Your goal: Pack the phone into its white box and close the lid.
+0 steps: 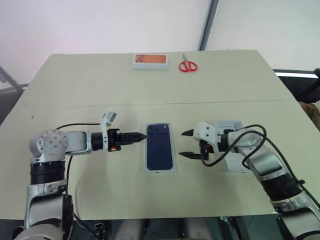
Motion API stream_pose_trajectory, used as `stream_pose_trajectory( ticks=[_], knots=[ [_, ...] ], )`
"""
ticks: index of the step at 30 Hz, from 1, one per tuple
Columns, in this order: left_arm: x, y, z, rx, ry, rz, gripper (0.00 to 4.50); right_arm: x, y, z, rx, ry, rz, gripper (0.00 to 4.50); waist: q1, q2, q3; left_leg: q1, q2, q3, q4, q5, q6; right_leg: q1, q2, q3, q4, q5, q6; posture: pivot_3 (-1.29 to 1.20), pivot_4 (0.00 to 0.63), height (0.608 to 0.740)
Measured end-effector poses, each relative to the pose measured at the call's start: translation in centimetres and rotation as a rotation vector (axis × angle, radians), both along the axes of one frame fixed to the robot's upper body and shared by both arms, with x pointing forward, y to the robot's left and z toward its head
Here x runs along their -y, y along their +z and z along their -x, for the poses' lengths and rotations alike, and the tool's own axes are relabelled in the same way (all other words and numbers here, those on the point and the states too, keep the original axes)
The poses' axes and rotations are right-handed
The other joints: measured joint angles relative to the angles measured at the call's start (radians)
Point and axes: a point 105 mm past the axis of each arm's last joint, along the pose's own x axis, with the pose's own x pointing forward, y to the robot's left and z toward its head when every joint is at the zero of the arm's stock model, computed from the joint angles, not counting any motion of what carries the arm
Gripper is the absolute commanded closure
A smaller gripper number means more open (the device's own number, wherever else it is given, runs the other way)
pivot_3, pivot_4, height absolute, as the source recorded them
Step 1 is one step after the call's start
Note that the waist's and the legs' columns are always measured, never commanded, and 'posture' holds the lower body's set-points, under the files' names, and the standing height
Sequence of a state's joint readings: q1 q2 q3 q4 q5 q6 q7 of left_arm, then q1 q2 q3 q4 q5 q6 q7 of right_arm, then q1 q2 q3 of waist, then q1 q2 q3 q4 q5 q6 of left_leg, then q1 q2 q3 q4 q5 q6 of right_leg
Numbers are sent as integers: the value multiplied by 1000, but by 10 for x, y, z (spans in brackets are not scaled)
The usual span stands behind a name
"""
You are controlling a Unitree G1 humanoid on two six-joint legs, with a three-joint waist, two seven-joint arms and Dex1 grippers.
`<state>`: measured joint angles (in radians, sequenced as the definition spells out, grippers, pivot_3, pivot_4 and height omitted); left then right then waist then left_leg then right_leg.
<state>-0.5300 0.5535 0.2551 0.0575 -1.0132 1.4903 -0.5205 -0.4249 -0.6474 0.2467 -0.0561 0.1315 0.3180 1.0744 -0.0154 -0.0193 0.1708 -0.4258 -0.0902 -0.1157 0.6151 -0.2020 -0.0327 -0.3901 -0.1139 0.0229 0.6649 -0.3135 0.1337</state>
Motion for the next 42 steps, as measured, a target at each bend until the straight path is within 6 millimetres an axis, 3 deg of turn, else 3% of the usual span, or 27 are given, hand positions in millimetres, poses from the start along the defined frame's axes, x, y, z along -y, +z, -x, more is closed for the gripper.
stream_pose_trajectory(
  ticks=[3, 5, 6, 7, 10, 13, 19, 23, 35, 42],
  knots=[
    [-19, -12, -2, 14, 72, -97, 3178, 2, -2, -3, 6, -16, 7, 2442, 0, 0, 0, 0, 0, 0, -1, 0, 0, 0, 0, 1, 0, 0, 0, 0, 150, 740],
    [-21, -14, -3, 15, 82, -111, 4219, 3, -3, -4, 7, -22, 8, 3467, 5, 0, 0, 0, 0, 0, 0, -1, 2, 0, 0, 0, 0, 0, 0, 0, 150, 740],
    [-23, -17, -4, 21, 85, -132, 4500, 1, -2, -4, 11, -19, 3, 4013, 6, 0, 0, 0, -1, 0, 0, -1, 2, 1, -1, 0, 0, 0, 0, 0, 150, 740],
    [-24, -20, -4, 24, 86, -151, 4500, 0, -2, -4, 14, -16, -2, 4482, 5, 0, 0, 0, -1, 0, 0, -1, 2, 1, -1, 0, 0, 0, 0, 0, 150, 740],
    [-19, -33, -2, 25, 60, -202, 4500, -4, -4, -5, 32, -18, 5, 4482, 5, 0, 0, 0, -1, 0, 0, -1, 1, 0, -1, 0, 0, 0, 0, 0, 150, 740],
    [1, -38, 0, 53, -6, -198, 4500, -5, -9, -6, 48, -16, 36, 4482, 7, 0, 0, 0, -1, 0, 0, -1, 1, 1, -1, 0, 0, 0, 0, 0, 150, 740],
    [40, -41, -3, 93, -106, -167, 4500, -4, -11, -7, 54, -15, 56, 4482, 12, 1, -1, 0, -2, 0, 1, -1, 2, 2, -2, -1, 0, 0, 0, 0, 150, 740],
    [50, -41, -6, 98, -117, -153, 4500, 0, -11, -9, 50, -36, 60, 4482, 11, 1, -1, 0, -2, 0, 1, -1, 2, 2, -2, -1, 0, 0, 0, 0, 150, 740],
    [120, -43, -21, 131, -193, -92, 4500, 63, -8, -8, 50, -178, 167, 4482, 59, 1, -1, 0, -4, -3, 13, -5, 8, 12, -4, -6, -3, 0, 2, 0, 150, 740],
    [144, -45, -16, 148, -264, -82, 4500, 86, -9, 0, 56, -227, 190, 4482, 57, 1, -1, 1, -5, -2, 14, -5, 9, 13, -4, -6, -3, 0, 3, 0, 150, 740]
  ],
)
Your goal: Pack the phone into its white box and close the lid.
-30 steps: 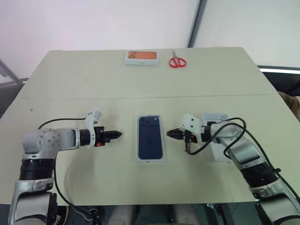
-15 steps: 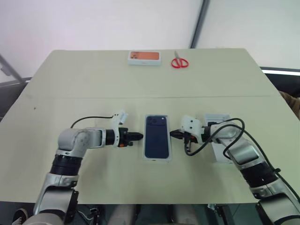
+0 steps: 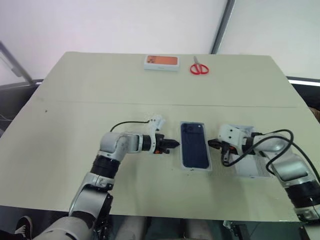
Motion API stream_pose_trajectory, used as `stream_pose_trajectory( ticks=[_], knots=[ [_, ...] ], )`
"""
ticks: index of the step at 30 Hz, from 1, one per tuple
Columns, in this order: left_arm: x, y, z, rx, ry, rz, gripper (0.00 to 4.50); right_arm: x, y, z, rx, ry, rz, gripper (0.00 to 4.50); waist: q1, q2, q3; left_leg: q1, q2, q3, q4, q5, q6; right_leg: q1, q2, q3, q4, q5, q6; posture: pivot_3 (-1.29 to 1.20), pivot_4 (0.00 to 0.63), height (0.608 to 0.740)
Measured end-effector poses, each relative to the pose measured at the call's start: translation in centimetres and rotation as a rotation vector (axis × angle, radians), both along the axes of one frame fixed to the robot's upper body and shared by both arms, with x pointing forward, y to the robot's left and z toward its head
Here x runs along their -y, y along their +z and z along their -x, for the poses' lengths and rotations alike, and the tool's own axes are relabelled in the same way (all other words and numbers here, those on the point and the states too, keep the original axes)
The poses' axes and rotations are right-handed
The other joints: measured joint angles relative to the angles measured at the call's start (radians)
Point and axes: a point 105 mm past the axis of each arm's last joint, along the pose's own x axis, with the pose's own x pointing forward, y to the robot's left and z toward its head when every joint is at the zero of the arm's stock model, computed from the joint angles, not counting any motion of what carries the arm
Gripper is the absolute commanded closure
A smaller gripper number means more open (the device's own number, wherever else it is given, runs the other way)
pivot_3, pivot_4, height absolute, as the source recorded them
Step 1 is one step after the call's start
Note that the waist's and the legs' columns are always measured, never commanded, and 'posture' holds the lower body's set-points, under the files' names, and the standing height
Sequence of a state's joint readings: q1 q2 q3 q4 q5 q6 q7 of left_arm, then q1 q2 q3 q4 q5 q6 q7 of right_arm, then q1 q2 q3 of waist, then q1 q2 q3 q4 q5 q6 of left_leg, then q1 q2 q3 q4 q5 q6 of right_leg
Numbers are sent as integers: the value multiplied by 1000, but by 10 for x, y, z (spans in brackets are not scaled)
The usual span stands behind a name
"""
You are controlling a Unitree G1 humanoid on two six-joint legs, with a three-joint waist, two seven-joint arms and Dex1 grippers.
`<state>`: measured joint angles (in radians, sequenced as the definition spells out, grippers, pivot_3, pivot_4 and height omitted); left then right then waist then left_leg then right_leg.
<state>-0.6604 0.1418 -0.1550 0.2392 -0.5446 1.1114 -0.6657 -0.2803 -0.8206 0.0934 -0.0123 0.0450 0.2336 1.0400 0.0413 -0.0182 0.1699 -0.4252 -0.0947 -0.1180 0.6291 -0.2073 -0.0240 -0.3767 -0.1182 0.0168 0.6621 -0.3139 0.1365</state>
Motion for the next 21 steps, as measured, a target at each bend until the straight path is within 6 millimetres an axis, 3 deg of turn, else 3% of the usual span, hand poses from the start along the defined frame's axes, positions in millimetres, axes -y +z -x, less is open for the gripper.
stream_pose_trajectory(
  ticks=[7, 21],
  knots=[
    [16, 0, 1, 1, -61, -7, 4500, 14, 0, 5, 4, -32, 19, 4482, 0, 0, 0, 1, -1, -1, 0, 0, 1, 2, 0, -1, 0, -1, 1, 0, 150, 740],
    [20, -1, 0, 30, -89, -7, 4500, 18, -1, 10, -6, -43, 27, 4482, -1, 0, 0, 1, -1, -2, 1, -1, 1, 2, 0, -1, 0, -1, 2, 0, 150, 740]
  ],
)
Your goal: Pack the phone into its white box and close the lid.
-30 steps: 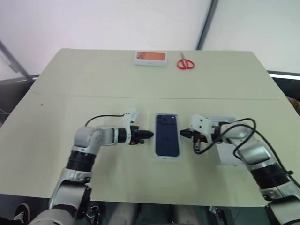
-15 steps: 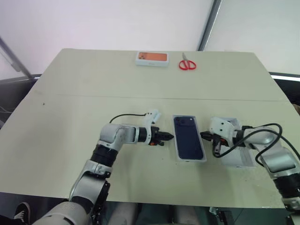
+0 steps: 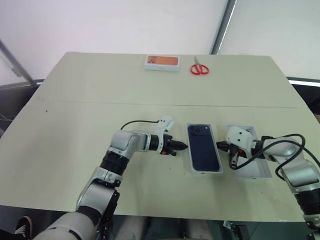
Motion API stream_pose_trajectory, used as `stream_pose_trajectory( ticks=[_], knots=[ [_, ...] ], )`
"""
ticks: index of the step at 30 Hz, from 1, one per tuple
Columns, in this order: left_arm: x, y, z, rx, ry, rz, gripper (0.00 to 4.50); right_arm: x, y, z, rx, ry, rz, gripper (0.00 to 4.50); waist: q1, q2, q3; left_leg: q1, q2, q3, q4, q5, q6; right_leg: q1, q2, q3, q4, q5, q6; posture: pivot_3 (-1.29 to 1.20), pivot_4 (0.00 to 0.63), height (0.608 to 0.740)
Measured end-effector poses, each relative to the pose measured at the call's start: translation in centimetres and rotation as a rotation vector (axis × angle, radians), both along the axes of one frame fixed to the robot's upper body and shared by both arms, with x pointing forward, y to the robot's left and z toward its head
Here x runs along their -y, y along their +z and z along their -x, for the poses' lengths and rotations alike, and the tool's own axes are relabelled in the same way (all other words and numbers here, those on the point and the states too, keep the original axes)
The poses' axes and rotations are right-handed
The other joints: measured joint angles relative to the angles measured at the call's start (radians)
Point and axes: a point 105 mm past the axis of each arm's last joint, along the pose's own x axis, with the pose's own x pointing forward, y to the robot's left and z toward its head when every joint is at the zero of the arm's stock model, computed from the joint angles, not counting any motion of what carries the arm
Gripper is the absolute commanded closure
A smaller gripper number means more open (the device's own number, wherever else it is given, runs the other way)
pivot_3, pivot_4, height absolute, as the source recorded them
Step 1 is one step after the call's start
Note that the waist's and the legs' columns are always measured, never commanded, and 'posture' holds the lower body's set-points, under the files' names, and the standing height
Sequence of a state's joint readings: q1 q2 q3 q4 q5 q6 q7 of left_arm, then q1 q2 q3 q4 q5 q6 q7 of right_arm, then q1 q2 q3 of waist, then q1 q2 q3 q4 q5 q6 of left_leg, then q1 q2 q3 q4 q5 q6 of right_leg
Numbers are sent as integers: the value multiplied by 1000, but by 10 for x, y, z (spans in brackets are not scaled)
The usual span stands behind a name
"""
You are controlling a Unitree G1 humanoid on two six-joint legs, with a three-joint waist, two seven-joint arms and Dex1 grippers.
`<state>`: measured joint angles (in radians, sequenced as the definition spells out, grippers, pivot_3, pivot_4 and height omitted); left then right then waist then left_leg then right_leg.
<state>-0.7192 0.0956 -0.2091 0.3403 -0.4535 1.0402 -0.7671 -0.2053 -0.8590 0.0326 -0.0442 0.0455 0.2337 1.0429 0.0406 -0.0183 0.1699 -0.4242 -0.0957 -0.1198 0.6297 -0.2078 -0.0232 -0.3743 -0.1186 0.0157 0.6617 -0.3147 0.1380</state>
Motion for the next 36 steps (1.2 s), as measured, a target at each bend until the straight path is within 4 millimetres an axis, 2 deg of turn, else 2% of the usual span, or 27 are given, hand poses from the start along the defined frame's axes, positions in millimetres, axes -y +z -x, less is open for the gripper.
stream_pose_trajectory(
  ticks=[13, 19, 25, 30, 34, 36],
  knots=[
    [1, 0, 4, -3, -3, 3, 4500, 1, 1, 4, -8, 11, 19, 4482, -3, 0, 0, 0, 0, 0, 0, 0, 0, 0, 0, 0, 0, 0, 0, 0, 150, 740],
    [-7, 0, 7, 3, -2, -4, 4500, 3, 1, 7, -16, 20, 27, 4482, -4, 0, 0, 0, 0, 0, -1, 0, 0, -1, 0, 0, 0, 0, 0, 0, 150, 740],
    [-27, 3, -7, 25, 85, 1, 4500, 11, 1, 12, -33, 16, 39, 4482, -7, 0, 0, 0, 1, 0, -1, 0, 0, -1, 0, 0, 0, 0, 0, 0, 150, 740],
    [-38, 3, -7, 83, 108, 15, 4500, 19, 1, 19, -61, 10, 56, 4482, -4, 0, 0, 0, 1, 0, -1, 0, 0, -1, 0, 0, 0, 0, 0, 0, 150, 740],
    [-56, 21, -8, 201, 106, 35, 4500, 23, 3, 20, -64, 0, 60, 4482, -6, 0, 1, 0, 1, 1, -1, 0, 0, -2, 0, 0, 0, 0, 0, 0, 150, 740],
    [-67, 32, -5, 229, 97, 69, 4500, 21, 8, 13, -45, -34, 21, 4482, -12, 0, 1, 0, 2, 1, -2, -1, 0, -2, 0, 1, 0, 0, 0, 0, 150, 740]
  ],
)
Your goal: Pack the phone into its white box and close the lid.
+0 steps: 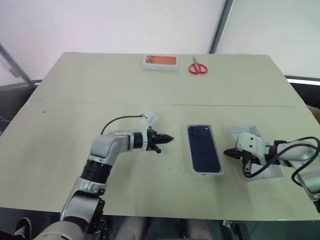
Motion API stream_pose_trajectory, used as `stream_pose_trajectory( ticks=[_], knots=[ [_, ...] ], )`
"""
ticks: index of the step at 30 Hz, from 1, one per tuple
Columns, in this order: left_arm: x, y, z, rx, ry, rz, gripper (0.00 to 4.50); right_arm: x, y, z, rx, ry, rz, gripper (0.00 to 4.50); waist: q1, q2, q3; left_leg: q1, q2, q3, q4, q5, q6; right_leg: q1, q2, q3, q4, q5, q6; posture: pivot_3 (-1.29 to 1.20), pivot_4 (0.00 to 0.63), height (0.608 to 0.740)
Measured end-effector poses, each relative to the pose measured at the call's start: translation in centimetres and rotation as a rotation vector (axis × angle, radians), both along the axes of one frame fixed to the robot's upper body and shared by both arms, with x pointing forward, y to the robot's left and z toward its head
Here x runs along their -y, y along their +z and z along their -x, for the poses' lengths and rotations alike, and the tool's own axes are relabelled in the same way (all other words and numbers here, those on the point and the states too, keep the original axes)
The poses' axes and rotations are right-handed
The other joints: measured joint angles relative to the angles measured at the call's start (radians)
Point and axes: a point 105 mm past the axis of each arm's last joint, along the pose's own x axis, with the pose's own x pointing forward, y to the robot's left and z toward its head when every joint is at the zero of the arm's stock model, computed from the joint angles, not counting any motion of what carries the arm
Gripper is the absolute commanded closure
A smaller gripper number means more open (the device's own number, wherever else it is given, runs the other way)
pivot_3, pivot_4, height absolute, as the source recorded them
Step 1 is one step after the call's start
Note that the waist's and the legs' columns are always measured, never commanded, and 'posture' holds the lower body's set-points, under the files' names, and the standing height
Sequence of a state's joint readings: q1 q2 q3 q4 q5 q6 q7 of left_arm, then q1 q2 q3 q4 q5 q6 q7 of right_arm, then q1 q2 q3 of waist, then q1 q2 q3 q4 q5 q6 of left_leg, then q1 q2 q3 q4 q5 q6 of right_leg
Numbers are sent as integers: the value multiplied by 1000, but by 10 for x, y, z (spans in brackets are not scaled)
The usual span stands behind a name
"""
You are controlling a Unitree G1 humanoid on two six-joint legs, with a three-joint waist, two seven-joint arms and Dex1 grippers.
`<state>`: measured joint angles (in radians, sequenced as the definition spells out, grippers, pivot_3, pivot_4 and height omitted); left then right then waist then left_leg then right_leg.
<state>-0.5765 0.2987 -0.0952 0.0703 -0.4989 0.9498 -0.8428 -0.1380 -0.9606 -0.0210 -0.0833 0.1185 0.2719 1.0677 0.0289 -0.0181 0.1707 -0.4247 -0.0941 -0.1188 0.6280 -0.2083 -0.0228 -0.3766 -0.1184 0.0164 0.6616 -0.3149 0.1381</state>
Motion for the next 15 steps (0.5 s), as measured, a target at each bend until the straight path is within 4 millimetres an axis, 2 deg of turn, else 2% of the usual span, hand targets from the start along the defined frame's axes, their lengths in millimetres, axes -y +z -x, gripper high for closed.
stream_pose_trajectory(
  ticks=[1, 3, 6, 9, 10, 12, 15],
  knots=[
    [-6, 5, 1, 3, -4, 16, 3951, -3, 5, -6, 12, -34, -58, 4243, -6, 0, 0, 0, 0, 0, 0, 0, 0, 0, 0, 0, 0, 0, 0, 0, 150, 740],
    [-15, 13, 6, 7, -23, 45, 3239, -13, 19, -15, 4, -105, -212, 3661, -17, 1, 0, 0, 0, -1, -1, 0, 0, -1, 0, 0, 0, 0, 0, 0, 150, 740],
    [-28, 21, 13, 79, -37, 26, 1681, -23, 28, -13, 7, -119, -250, 2144, -17, 1, 1, -1, 1, -1, -3, 0, 0, -2, 0, 0, -1, 0, 0, 0, 150, 740],
    [-45, 18, 19, 129, -38, -12, 138, -19, 23, -10, -5, -173, -244, 552, -17, 1, 1, -1, 0, 1, -3, 0, 0, -3, 0, 1, -1, 0, 0, 0, 150, 740],
    [-49, 16, 20, 135, -37, -21, 0, -16, 22, -10, -7, -196, -243, 130, -16, 2, 1, -1, 0, 1, -3, 0, 0, -3, 0, 1, -1, 0, -1, 0, 150, 740],
    [-53, 14, 24, 153, -49, -25, 0, -11, 26, -11, -14, -244, -271, 130, -16, 2, 1, -1, 0, 1, -3, 0, 0, -3, -1, 1, -1, 0, -1, 0, 150, 740],
    [-59, 18, 25, 182, -65, -31, 0, 1, 48, -15, 41, -342, -322, 130, -16, 2, 1, -1, 1, 1, -4, 0, 0, -3, -1, 1, -1, 0, -1, 0, 150, 740]
  ],
)
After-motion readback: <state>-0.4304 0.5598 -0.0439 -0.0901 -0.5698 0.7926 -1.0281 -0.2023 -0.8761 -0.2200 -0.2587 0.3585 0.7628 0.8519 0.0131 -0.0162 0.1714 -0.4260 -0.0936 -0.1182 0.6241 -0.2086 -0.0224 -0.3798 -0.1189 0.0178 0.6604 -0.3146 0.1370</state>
